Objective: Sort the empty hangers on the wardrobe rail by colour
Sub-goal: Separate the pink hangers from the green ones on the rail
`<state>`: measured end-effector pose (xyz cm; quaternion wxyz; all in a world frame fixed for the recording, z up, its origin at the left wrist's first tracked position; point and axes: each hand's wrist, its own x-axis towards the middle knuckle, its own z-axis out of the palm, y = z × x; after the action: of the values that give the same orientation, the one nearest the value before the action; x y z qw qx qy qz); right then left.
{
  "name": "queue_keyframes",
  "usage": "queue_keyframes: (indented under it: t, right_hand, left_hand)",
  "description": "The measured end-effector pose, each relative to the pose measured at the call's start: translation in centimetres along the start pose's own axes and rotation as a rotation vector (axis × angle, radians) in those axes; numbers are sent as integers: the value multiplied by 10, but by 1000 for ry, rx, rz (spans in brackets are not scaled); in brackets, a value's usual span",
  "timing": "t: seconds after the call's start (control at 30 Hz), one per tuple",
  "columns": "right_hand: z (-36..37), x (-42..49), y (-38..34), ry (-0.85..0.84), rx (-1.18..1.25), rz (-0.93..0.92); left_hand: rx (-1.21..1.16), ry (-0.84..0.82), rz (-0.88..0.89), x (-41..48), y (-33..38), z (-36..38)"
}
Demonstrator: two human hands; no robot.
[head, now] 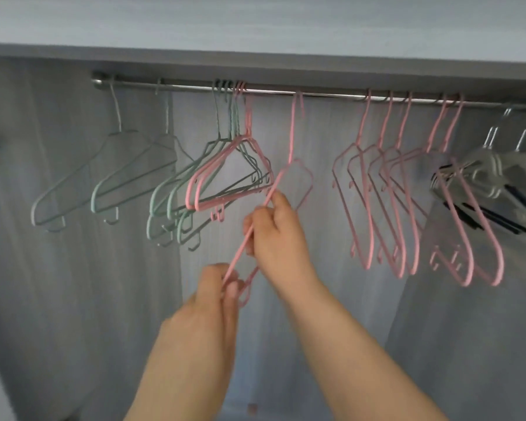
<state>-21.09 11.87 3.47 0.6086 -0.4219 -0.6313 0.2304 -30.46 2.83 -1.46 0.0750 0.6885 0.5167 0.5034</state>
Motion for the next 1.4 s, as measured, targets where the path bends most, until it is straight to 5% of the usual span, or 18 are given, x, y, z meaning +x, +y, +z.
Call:
queue_keyframes:
  t: [0.17,0.57,0.63,0.7,0.77,0.83,0.9,1.03,1.4]
  right_hand:
    - [-17,34,-2,188,0,-29]
    - [-27,90,19,391,149,215]
    - [-29,85,24,418,64,283]
    - [-30,76,23,408,-272,334]
    - [-18,59,9,462,-635,156]
    - [6,43,-14,506,-700,-195]
    - [29,41,-31,357,-598,-214]
    - [58,49,-33,8,-260,151]
    - [71,68,-11,174,-76,155]
  left_hand:
    - [-135,-23,230,17,7,21]
    - [-88,-274,317,83,-13,45]
    - [8,-216,408,77,-20,40]
    - [-99,-112,459,71,-23,19]
    - [-209,76,506,75,-28,-6]
    - [-190,230,464,90,-30,-31]
    - [-108,230,398,109,-33,-42]
    - [-16,73,317,127,-47,-37]
    - [45,112,443,129,-82,-31]
